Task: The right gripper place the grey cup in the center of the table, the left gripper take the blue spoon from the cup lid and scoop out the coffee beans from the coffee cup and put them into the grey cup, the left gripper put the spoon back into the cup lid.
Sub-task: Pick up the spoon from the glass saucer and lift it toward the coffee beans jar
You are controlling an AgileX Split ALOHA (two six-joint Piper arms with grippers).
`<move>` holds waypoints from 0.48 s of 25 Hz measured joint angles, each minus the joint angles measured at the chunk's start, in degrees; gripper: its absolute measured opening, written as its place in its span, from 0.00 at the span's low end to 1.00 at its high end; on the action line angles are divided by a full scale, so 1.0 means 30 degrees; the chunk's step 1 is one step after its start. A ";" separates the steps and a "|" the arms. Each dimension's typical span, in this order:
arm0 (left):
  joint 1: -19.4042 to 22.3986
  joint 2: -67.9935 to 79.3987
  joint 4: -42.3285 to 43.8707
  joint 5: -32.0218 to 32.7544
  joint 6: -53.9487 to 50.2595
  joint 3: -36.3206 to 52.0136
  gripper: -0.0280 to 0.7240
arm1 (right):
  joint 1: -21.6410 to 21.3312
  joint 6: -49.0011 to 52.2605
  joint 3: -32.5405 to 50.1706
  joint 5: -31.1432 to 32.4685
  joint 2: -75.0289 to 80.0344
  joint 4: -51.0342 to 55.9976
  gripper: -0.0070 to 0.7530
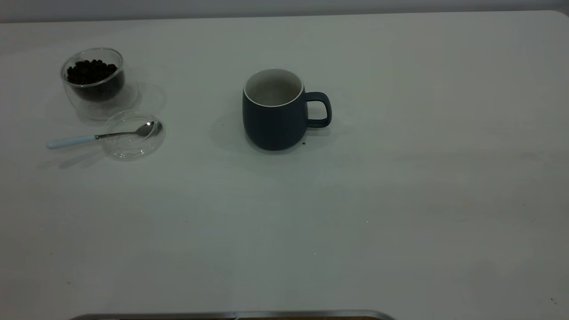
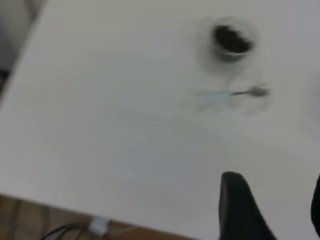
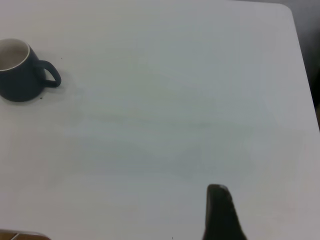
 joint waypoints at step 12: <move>0.0064 1.0757 0.3709 -0.2045 -0.1587 -0.3052 0.59 | 0.0000 0.0000 0.0000 0.0000 0.0000 0.0000 0.67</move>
